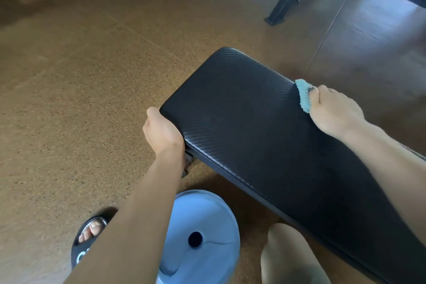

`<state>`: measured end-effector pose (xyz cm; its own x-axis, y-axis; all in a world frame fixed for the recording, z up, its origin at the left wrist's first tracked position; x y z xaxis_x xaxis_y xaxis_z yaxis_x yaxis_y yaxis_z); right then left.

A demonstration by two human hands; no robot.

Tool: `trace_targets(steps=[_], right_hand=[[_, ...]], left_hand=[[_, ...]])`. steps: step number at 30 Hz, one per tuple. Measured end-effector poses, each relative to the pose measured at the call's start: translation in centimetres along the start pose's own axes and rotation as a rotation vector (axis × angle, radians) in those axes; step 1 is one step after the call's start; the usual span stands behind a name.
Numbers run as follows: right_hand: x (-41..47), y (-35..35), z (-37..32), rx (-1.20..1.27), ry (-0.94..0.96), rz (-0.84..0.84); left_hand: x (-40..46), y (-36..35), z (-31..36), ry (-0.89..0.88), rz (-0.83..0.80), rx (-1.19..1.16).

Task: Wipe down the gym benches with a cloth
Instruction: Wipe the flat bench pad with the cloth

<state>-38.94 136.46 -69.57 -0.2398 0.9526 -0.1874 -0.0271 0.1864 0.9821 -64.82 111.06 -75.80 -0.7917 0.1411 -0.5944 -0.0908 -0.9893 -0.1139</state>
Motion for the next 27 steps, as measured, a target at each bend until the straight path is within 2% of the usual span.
trace_targets(steps=[2, 9, 15, 21, 27], right_hand=[[0.4, -0.2, -1.2, 0.05, -0.021, -0.002], [1.4, -1.0, -11.4, -0.038, 0.092, 0.116], [1.4, -1.6, -12.4, -0.003, 0.12, 0.129], [-5.3, -2.8, -12.5, 0.056, 0.332, 0.114], [-19.0, -4.8, -11.9, 0.023, 0.72, 0.181]], left_hand=[[-0.2, 0.0, 0.1, -0.005, -0.008, 0.003], [0.2, -0.2, -0.6, 0.0, -0.012, -0.013], [0.7, -0.1, -0.8, -0.011, -0.01, 0.004], [1.2, -0.1, -0.8, -0.02, -0.009, 0.039], [1.6, 0.1, -1.0, -0.018, -0.014, 0.063]])
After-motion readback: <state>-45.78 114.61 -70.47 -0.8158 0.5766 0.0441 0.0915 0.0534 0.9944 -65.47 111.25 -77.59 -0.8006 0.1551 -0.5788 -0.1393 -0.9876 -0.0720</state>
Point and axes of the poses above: each hand's wrist, its own x-axis towards the middle knuckle, its own y-axis out of the back of the hand, z = x × y, the point moved 7 cm from there along x, towards the middle knuckle, and after that the axes turned 5 degrees about -x, right-handed, at the moved point
